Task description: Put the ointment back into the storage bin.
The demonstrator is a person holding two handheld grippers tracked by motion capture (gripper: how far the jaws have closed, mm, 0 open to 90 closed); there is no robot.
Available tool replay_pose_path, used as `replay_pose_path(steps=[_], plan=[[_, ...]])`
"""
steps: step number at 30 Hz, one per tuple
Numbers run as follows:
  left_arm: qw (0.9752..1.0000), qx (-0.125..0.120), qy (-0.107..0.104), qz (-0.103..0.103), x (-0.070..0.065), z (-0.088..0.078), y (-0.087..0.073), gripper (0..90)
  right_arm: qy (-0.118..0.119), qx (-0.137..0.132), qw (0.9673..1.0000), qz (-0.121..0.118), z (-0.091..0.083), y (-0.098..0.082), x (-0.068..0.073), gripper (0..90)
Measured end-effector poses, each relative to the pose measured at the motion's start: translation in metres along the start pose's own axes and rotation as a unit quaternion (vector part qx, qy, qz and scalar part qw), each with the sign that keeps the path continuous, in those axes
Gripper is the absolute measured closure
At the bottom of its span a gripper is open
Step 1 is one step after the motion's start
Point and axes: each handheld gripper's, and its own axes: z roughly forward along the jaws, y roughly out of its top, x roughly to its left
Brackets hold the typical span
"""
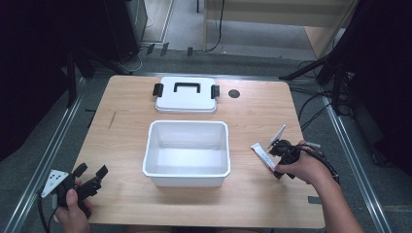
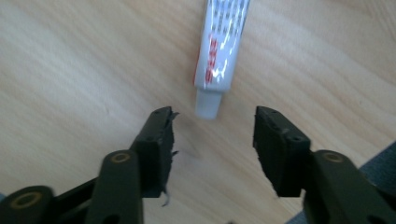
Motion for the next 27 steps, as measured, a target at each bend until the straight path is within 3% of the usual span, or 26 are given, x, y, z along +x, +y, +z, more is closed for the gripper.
replay_pose_path(steps=[3, 6, 11, 19, 27], plan=[[1.0, 0.001, -0.002, 0.0, 0.0, 0.0, 0.0, 14.2, 0.023, -0.016, 0.9996, -0.002, 0.002, 0.008, 0.0, 52.6], [1.0, 0.003, -0.002, 0.002, 0.0, 0.001, 0.0, 14.2, 0.014, -0.017, 0.9998, 0.002, 0.004, 0.014, 0.0, 54.9], [1.0, 0.004, -0.002, 0.003, -0.001, 0.001, 0.0, 14.2, 0.029, -0.02, 0.999, 0.025, 0.008, 0.025, -0.005, 62.3], [1.0, 0.005, -0.002, 0.007, -0.001, 0.001, 0.0, 14.2, 0.022, -0.027, 0.9982, 0.049, 0.015, 0.034, -0.011, 66.9], [0.9999, 0.008, -0.001, 0.013, -0.002, 0.002, 0.001, 14.2, 0.022, -0.021, 0.9985, 0.047, 0.021, 0.037, -0.01, 71.4]])
